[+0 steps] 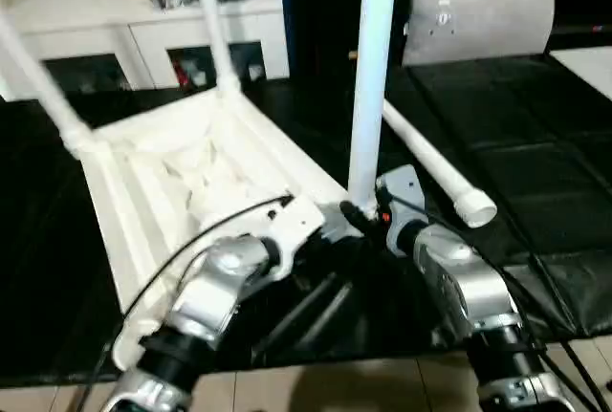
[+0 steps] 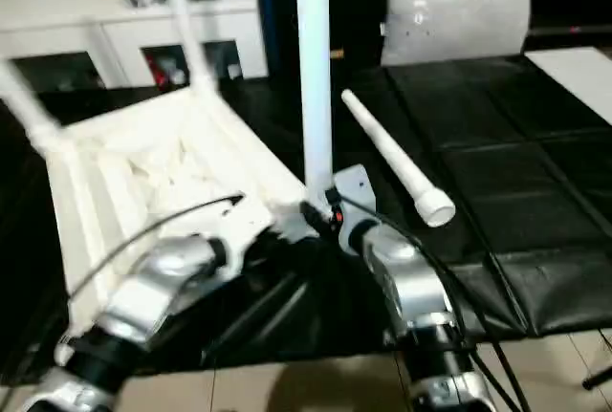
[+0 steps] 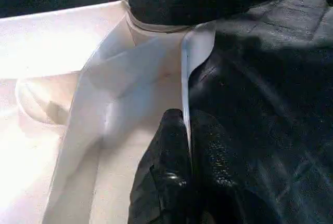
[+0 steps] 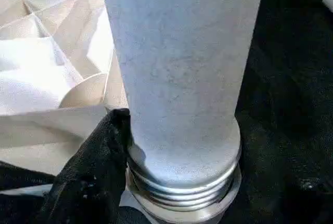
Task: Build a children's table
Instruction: Rotate leg to tighten
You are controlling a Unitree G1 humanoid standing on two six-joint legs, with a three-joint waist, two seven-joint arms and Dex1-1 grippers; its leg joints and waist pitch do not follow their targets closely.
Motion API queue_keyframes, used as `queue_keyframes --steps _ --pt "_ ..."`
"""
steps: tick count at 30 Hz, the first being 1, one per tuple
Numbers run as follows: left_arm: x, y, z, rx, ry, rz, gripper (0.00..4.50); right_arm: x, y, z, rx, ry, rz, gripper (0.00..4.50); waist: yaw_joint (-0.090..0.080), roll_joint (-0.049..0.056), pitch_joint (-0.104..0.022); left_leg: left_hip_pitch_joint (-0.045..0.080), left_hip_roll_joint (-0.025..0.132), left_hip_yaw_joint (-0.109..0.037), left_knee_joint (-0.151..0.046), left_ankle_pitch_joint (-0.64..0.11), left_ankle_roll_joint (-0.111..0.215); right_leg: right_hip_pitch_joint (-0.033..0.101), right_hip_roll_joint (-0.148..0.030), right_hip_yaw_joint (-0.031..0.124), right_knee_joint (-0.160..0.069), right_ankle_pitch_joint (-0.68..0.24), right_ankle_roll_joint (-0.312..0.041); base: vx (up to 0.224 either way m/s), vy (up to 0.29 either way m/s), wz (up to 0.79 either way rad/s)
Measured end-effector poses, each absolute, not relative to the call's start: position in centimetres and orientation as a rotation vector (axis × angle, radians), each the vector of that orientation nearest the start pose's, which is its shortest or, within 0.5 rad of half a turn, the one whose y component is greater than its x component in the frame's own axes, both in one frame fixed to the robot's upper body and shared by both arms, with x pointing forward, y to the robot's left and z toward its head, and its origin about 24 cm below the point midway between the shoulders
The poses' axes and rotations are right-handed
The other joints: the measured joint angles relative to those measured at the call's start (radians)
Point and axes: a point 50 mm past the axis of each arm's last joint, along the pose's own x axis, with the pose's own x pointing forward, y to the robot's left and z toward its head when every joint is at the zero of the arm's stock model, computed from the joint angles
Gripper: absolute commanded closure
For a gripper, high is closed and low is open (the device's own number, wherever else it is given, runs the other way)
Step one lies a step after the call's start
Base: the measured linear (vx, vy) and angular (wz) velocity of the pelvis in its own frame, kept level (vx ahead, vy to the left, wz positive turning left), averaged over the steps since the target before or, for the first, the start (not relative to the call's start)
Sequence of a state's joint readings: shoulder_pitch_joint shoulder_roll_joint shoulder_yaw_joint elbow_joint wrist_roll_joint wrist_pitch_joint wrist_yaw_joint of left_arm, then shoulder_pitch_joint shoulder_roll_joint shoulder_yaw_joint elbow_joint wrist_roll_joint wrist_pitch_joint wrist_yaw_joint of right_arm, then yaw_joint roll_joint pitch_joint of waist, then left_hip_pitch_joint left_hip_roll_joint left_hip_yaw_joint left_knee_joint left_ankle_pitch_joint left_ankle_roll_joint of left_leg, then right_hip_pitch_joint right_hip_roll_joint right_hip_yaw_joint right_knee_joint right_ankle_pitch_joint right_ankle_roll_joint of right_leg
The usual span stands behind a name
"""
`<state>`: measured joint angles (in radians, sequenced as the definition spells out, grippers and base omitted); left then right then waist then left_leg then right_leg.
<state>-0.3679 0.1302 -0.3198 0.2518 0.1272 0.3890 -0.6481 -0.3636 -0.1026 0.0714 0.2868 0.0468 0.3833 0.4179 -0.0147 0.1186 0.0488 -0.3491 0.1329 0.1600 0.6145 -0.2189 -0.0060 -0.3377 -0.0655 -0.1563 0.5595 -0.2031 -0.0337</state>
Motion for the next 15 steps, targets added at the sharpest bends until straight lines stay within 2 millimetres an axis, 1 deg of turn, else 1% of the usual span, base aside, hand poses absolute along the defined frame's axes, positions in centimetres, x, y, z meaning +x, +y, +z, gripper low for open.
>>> queue_keyframes --steps 2,4,5,8,9,11,12,13,15 --pt "28.8 6.8 3.1 0.334 0.397 -0.924 4.50 30.9 -11.4 3.8 -0.034 0.332 0.538 1.05 -0.001 0.002 -0.002 -0.002 0.000 0.000 -0.001 0.000 0.001 0.000 0.000 0.000 0.000 0.000 0.000 0.000 0.000 0.00" --pt "28.8 6.8 3.2 0.340 0.394 -0.928 4.50 30.9 -11.4 3.8 -0.036 0.320 0.541 0.74 0.001 0.003 -0.002 -0.003 0.000 0.000 -0.001 0.000 0.001 -0.002 0.000 0.001 0.000 0.000 0.000 0.000 0.000 0.00" --pt "28.8 6.8 3.2 0.340 0.393 -0.928 4.50 30.8 -11.4 3.9 -0.035 0.318 0.542 0.66 0.001 0.003 -0.002 -0.004 0.000 0.000 -0.002 0.000 0.001 -0.003 0.000 0.001 0.000 0.000 0.000 0.000 0.000 0.00" --pt "28.9 7.0 3.3 0.347 0.393 -0.941 4.50 30.7 -11.3 3.9 -0.015 0.305 0.561 0.56 0.006 0.003 -0.002 -0.005 0.000 0.000 -0.005 0.000 0.000 -0.006 0.000 0.001 0.002 0.001 0.000 0.000 0.000 0.00" --pt "28.9 7.1 3.4 0.350 0.392 -0.946 4.50 30.6 -11.4 3.9 -0.018 0.299 0.568 0.30 0.008 0.003 -0.002 -0.006 0.000 0.000 -0.005 0.000 0.000 -0.007 0.000 0.001 0.002 0.001 0.000 0.000 0.000 0.00" --pt "29.0 7.5 3.6 0.357 0.386 -0.981 4.50 29.9 -12.3 3.9 -0.045 0.282 0.623 0.22 0.020 0.002 -0.002 -0.008 0.000 0.001 -0.007 0.000 0.000 -0.009 0.000 0.002 0.002 0.006 0.002 0.000 0.000 0.00" --pt "29.0 7.6 3.6 0.358 0.384 -0.994 4.50 29.7 -12.5 4.0 -0.052 0.277 0.650 0.19 0.022 0.002 -0.002 -0.008 0.000 0.001 -0.007 0.000 0.000 -0.010 0.000 0.002 0.002 0.010 0.002 0.000 0.000 0.00" --pt "28.9 8.0 3.7 0.363 0.384 -1.012 4.50 29.4 -13.0 4.0 -0.073 0.272 0.680 0.04 0.026 0.002 -0.002 -0.009 0.000 0.002 -0.007 0.000 0.000 -0.010 0.000 0.002 0.002 0.013 0.002 0.000 0.000 0.00" --pt "28.8 8.2 3.7 0.365 0.380 -1.043 4.50 29.1 -13.7 4.2 -0.106 0.269 0.728 0.04 0.034 0.003 -0.003 -0.009 0.000 0.002 -0.010 0.000 0.000 -0.011 0.001 0.003 0.003 0.014 0.001 0.000 0.000 0.00"
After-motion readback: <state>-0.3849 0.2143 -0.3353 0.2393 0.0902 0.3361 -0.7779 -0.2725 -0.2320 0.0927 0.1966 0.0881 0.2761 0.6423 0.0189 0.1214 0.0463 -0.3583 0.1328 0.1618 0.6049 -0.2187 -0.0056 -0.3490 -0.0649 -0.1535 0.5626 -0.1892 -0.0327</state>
